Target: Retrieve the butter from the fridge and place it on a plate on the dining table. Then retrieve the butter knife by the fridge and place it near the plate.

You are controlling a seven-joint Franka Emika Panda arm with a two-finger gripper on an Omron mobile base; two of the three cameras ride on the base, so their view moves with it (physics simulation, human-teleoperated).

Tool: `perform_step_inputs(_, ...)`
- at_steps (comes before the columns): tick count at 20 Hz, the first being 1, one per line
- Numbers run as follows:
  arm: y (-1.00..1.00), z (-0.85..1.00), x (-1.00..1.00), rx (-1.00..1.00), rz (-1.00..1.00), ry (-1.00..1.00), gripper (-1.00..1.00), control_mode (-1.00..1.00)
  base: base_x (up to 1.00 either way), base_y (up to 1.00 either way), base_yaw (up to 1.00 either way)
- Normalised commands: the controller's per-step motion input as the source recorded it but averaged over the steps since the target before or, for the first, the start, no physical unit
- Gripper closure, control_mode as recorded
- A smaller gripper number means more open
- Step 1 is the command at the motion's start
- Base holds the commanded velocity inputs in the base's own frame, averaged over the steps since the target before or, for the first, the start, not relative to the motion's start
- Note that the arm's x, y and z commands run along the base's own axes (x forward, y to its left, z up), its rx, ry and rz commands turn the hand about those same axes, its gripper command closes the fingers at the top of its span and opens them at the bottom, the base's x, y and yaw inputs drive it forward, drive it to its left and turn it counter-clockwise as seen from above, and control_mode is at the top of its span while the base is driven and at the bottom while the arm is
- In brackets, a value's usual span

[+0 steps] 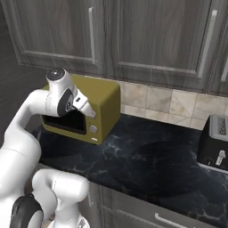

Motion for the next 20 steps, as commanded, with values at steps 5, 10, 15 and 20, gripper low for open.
perform_step_inputs(5, 0.98, -0.75, -0.20, 0.00, 0.45, 0.03, -1.00, -1.00, 0.00, 0.00, 0.00)
perform_step_inputs(10, 1.00, -0.77, -0.07, -0.03, 0.50, 0.18, -1.00, -1.00, 0.00, 0.00, 0.00)
perform_step_inputs(15, 1.00, -0.90, 0.18, -0.14, 0.34, 0.26, -1.00, -1.00, 0.00, 0.00, 0.00)
perform_step_inputs(20, 0.83, -0.88, 0.45, -0.24, 0.01, 0.28, -1.00, -1.00, 0.00, 0.00, 0.00)
